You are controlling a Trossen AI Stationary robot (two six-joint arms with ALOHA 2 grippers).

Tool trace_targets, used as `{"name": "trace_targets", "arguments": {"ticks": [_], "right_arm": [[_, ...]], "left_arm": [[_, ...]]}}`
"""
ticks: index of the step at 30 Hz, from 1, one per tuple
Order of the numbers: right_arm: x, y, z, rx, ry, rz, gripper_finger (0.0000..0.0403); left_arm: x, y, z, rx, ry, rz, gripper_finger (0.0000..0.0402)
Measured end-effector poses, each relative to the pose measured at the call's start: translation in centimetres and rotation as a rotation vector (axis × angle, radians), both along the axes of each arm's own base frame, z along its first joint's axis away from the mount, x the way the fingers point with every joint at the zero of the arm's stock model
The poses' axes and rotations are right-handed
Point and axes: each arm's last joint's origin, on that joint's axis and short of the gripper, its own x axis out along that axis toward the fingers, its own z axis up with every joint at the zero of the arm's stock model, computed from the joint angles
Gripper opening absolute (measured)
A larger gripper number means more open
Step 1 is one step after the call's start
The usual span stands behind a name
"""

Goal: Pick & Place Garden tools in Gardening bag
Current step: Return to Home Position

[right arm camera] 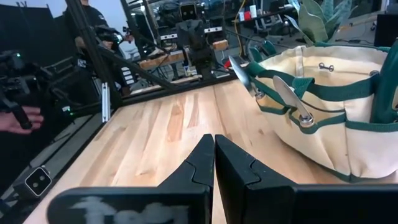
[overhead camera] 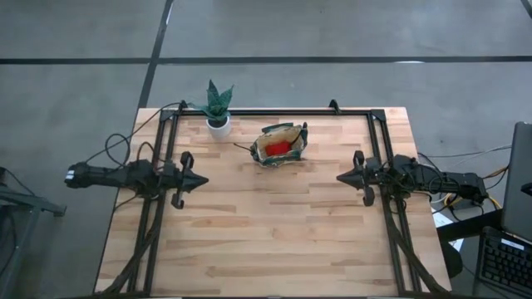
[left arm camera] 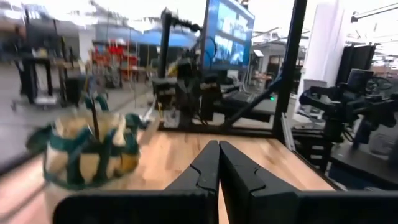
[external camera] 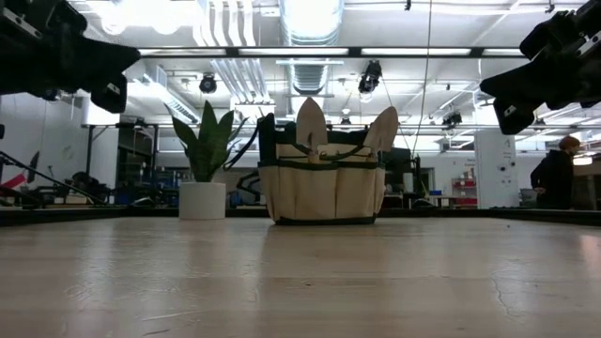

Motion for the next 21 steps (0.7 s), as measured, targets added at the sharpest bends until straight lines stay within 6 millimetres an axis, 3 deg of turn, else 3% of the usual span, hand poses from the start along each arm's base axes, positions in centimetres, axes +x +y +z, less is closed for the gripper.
{"name": "trace_targets", "arguments": {"ticks": [21], "right_arm": [[0.00,0.00,0.00,0.001,0.000,0.000,0.0008]], "left_arm": [[0.04,-0.01,-0.48,-0.054,0.055,-0.002,0.0012]]}}
